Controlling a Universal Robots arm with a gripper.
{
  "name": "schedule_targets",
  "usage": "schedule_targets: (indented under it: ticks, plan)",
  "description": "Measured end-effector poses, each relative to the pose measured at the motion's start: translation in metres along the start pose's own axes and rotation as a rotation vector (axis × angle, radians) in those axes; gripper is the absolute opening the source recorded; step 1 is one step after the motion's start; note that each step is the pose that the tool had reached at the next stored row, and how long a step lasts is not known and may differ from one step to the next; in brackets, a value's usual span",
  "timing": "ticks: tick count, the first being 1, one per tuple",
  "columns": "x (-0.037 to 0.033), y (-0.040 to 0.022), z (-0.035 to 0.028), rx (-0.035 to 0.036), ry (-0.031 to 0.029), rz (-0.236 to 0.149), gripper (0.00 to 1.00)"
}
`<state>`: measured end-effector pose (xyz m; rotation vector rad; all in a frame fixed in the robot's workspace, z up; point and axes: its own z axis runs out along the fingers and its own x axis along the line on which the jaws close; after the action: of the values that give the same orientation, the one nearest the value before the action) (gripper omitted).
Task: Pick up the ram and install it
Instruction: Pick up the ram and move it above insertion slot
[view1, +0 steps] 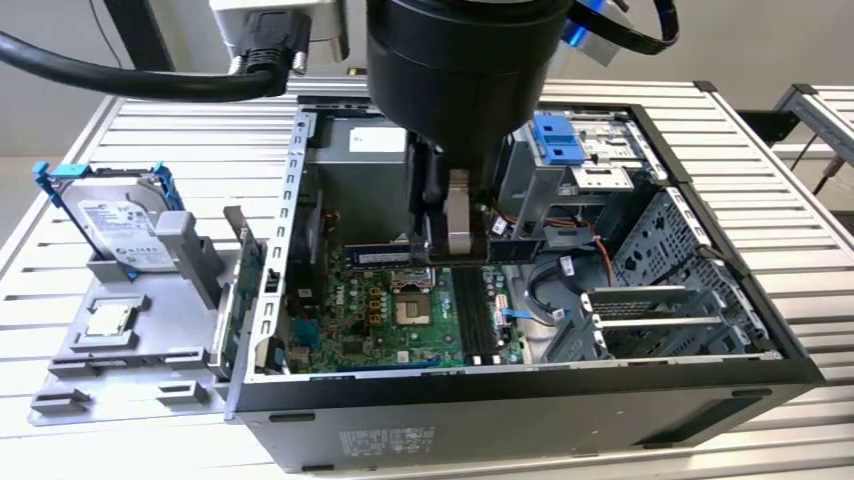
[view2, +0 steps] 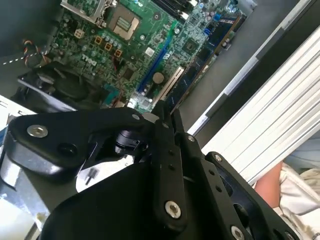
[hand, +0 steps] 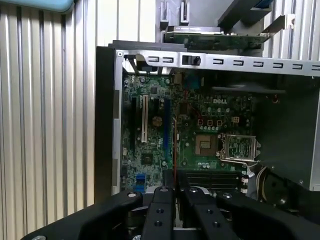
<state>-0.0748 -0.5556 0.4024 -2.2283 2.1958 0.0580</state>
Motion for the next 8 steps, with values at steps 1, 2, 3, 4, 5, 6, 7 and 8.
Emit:
schedule_targets:
  ticks: [1,2,3,4,5,6,7,8]
  plan:
    - [0.0001,-0.0029,0.0000,-0.0001,-0.0001,0.000,0.00]
    - [0.0001,-0.0061,-0.0001,-0.0002,-0.0001,0.000,0.00]
    - [0.0002,-0.0095,-0.0001,-0.0003,0.0000,0.000,0.00]
    - [0.0002,-0.0126,-0.0002,-0.0004,0.0000,0.000,0.00]
    - [0.0002,-0.0157,-0.0002,-0.0005,0.0000,0.000,0.00]
    - [0.0003,-0.0189,-0.0003,-0.0007,0.0000,0.000,0.00]
    - [0.0003,-0.0220,-0.0005,-0.0008,0.0002,0.000,0.00]
    - [0.0004,-0.0252,-0.0004,-0.0008,0.0000,0.000,0.00]
